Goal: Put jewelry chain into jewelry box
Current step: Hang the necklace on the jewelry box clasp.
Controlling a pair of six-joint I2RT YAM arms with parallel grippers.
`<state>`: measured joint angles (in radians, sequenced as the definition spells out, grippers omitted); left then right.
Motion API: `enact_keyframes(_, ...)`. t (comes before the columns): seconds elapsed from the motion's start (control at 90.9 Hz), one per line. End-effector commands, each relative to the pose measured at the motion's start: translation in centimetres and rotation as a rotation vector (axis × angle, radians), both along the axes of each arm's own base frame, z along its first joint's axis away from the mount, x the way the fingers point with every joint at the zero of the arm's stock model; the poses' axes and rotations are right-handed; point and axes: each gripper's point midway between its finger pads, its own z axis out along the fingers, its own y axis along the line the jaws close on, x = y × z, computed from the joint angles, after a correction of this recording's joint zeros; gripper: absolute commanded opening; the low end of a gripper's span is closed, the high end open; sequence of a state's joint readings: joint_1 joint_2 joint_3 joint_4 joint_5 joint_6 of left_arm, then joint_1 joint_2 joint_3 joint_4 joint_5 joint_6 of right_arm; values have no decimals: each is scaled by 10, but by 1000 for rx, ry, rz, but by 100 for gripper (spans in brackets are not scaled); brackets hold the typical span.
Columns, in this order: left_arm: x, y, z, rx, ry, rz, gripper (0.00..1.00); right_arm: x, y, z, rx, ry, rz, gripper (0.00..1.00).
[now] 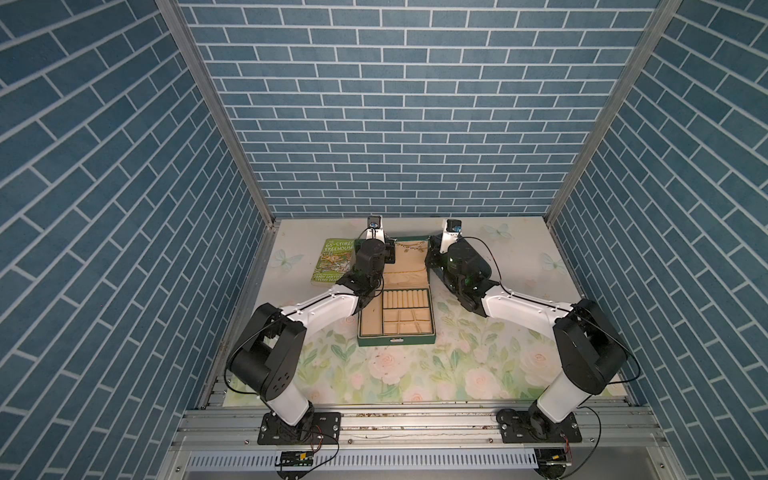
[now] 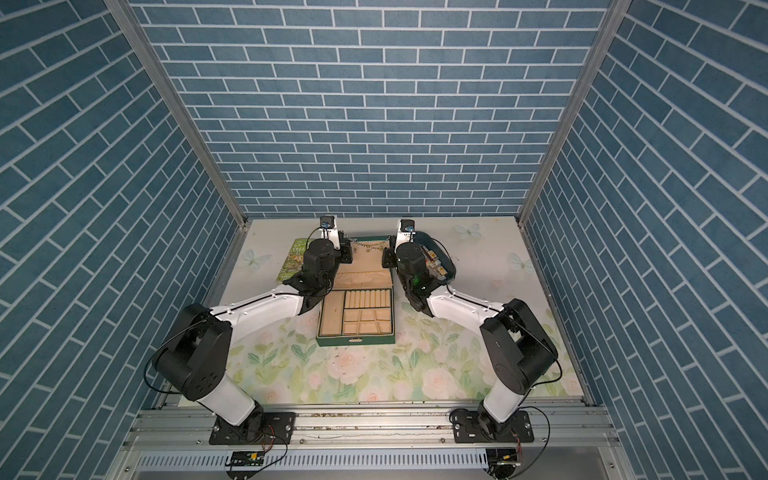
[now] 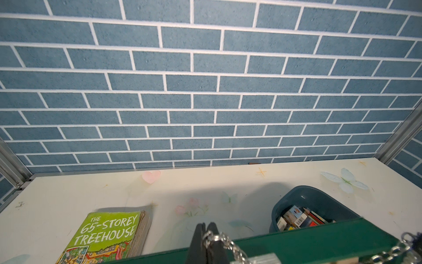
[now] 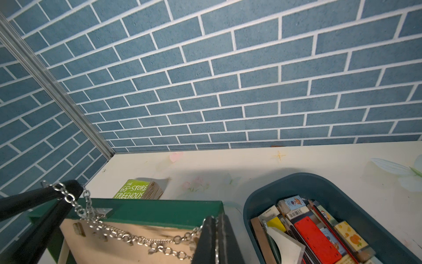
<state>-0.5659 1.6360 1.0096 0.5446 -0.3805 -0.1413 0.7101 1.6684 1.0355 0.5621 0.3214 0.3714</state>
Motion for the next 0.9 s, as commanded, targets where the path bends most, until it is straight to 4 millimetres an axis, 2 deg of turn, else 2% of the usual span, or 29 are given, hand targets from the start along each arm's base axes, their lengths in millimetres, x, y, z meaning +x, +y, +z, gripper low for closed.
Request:
enact_keyframes(0.0, 5, 2, 4, -9, -15, 10, 0, 4, -1, 3, 49, -3, -16, 0)
enact_keyframes(0.187, 6, 2, -2, -6, -5, 13, 0, 1, 1, 5, 62, -1, 0, 0)
enact_keyframes(0.517, 8, 1, -5, -9, -1, 14, 0, -2, 9, 32, 98, -45, 37, 0)
enact_keyframes(0.891, 9, 1, -7, -9, 4, 15, 0, 5, 7, 24, 92, -37, 0, 0)
